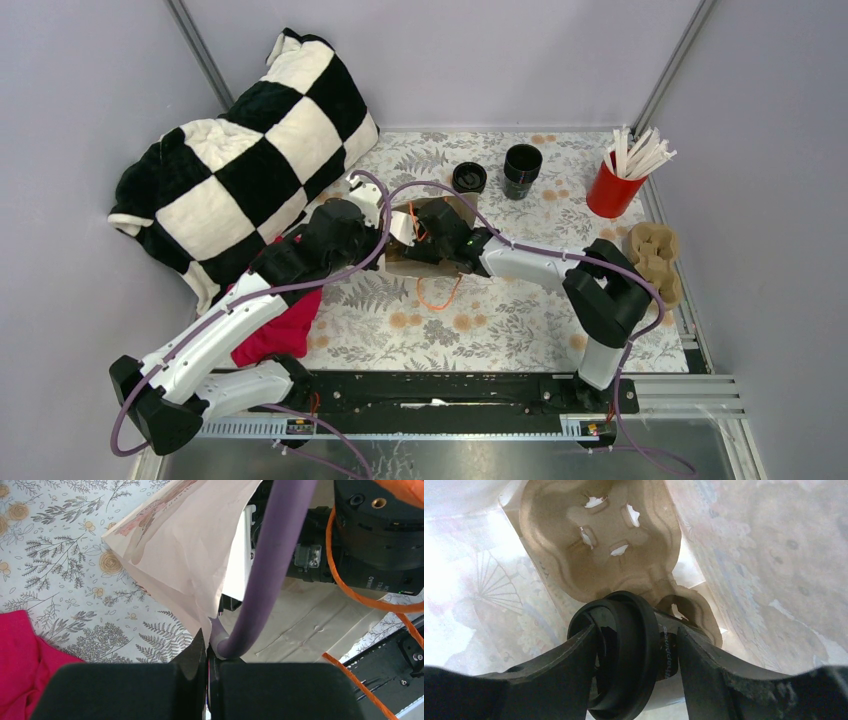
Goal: Pack the takeout coffee
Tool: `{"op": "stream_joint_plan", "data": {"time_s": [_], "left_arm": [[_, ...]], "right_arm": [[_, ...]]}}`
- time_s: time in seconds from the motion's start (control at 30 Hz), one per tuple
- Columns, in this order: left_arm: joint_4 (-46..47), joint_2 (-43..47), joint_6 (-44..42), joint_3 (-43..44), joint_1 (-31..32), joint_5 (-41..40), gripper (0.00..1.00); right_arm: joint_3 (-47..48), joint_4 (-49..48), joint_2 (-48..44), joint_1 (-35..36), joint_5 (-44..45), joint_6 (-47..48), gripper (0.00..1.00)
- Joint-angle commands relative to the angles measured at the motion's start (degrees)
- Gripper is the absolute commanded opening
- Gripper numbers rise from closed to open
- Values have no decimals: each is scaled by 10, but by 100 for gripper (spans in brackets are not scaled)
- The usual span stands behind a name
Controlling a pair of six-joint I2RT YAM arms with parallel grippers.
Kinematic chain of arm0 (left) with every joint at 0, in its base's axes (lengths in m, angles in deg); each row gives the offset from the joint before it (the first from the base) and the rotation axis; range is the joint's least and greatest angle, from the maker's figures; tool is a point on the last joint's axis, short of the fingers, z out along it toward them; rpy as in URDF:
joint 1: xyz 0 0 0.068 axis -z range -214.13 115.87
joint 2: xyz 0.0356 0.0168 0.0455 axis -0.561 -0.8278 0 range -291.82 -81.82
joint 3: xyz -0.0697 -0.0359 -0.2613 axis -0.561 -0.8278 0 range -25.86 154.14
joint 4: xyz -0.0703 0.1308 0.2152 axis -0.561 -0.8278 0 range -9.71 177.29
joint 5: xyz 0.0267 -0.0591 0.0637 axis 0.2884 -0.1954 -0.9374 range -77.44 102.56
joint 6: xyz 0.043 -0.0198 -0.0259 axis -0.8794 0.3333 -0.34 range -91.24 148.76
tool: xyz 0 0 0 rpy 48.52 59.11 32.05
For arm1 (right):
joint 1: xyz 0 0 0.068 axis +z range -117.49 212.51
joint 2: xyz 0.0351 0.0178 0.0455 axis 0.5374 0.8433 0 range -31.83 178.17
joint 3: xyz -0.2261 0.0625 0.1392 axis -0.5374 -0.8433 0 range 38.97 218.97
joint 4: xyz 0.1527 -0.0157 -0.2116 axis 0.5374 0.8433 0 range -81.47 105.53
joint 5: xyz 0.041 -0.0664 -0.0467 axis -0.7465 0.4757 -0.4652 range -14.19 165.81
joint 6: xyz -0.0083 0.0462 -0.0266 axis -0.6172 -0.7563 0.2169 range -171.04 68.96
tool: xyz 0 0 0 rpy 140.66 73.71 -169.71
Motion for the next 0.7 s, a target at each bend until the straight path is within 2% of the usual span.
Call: {"op": "stream_joint_plan", "data": {"time_s": [0.0,0.07,0.47,0.67], "left_arm": [[23,5,6,5,10,38,0],[21,4,8,5,11,35,0],[18,0,19,-3,10,12,0],[16,0,23,-3,10,11,0]], "right_arm": [[26,-1,-10,-3,10,-38,55],[27,9,-19,-3,11,-39,47],[42,87,-93,-3,-17,-78,37],[22,95,-127,-3,-18,-93,32]]}}
